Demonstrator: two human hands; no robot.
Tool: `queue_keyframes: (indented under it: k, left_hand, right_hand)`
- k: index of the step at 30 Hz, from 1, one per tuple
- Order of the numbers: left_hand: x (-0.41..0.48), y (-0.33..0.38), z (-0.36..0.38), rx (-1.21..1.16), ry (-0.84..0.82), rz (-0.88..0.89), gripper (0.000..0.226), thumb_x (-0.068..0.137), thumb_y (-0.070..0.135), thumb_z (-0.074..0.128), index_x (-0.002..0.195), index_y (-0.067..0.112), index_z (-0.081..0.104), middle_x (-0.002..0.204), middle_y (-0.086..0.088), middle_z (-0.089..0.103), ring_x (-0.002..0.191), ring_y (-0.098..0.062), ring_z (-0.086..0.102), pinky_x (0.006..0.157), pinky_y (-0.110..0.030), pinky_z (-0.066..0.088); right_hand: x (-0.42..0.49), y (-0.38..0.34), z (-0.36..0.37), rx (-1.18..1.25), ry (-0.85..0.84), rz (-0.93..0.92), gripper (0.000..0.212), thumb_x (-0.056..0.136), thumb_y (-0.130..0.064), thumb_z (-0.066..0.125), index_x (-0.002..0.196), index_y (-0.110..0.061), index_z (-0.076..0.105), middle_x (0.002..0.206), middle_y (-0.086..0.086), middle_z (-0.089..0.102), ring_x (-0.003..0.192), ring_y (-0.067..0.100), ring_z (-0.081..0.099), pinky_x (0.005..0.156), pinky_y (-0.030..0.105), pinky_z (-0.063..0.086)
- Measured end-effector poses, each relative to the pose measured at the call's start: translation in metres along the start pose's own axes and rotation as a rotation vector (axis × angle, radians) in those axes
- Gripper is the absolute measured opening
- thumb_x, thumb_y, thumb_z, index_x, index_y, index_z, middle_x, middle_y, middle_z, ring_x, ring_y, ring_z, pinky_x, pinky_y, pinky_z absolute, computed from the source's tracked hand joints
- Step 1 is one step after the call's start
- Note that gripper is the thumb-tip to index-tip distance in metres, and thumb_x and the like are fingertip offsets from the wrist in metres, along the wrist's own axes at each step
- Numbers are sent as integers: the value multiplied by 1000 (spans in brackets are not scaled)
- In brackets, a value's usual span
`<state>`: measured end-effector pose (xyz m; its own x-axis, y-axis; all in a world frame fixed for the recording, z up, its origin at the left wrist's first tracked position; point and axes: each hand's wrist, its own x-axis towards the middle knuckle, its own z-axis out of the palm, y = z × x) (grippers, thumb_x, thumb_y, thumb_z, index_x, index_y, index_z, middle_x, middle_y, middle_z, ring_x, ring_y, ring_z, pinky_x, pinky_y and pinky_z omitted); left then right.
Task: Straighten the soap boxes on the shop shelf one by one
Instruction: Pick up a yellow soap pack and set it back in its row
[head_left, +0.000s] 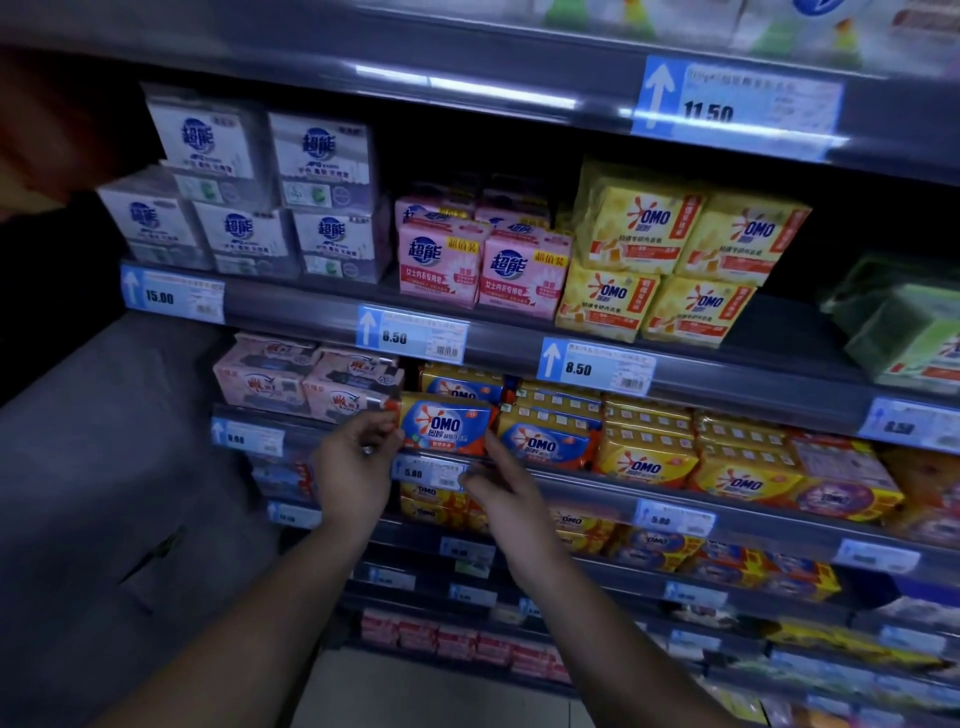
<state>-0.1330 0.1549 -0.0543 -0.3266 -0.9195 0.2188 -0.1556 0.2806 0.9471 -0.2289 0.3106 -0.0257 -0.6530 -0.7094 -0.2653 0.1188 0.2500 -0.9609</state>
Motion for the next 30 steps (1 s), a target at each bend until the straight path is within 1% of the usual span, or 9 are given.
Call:
queue_keyframes:
  k: [7,11,14,17,20,23,26,28,30]
  left_hand:
    - [9,-4,12,30,35,-23,12,86,3,78,97,8,78,92,-5,77,87,-22,72,85,-36,58]
    - [10,-3,19,87,59,8,10,87,6,78,96,10,78,91,-3,77,85,-17,70,82,-30,55]
    - [9,-7,19,119,81,35,10,86,8,79,84,14,71,80,1,71,77,-18,67,75,-31,54]
    - [8,-9,14,136,71,30,24,84,9,80,75,20,61,72,6,64,70,-16,62,70,-34,53]
    - [-4,-6,12,118,55,14,25,84,8,80,76,20,60,71,5,63,72,-22,65,69,-33,52]
    - [-31,8,24,78,-129,105,23,88,12,77,85,28,61,79,7,66,74,-6,64,67,-21,52]
    - [-54,27,48,140,-370,246,27,91,14,73,114,25,64,104,9,68,91,1,64,77,-16,52]
    - [-60,38,64,162,-406,258,42,91,12,73,131,18,60,120,7,65,103,-5,63,85,-24,54]
    - [-61,46,74,181,-371,233,48,91,9,72,136,15,58,126,3,64,112,-11,61,92,-26,50]
  right_hand:
    - [0,-1,9,60,-10,27,76,66,-48,70,134,-68,42,150,-14,50,132,11,54,114,45,43]
    - [2,-1,12,36,-17,13,85,65,-49,69,144,-58,38,159,-17,37,136,10,50,116,44,41]
    - [0,-4,9,19,-11,28,86,67,-46,69,147,-51,40,159,-14,36,139,14,48,116,46,41]
    - [-6,-5,-2,0,19,36,72,76,-36,68,145,-44,49,146,-7,55,127,18,59,111,47,46]
    - [-10,4,-24,-52,144,-17,41,91,-15,63,127,-35,65,113,-13,72,106,12,69,98,41,56]
    - [-15,10,-52,-64,371,-68,31,95,-4,59,108,-32,63,97,-15,69,84,5,70,76,26,59]
    - [-17,10,-71,-116,447,-87,32,96,-4,59,115,-29,55,106,-15,63,87,0,64,67,9,50]
    - [-16,9,-78,-125,400,-80,36,96,-3,57,125,-24,53,113,-6,65,97,7,64,74,14,50]
    - [-14,8,-82,-148,366,-81,40,95,-3,57,130,-23,54,111,-3,68,98,11,66,75,20,51]
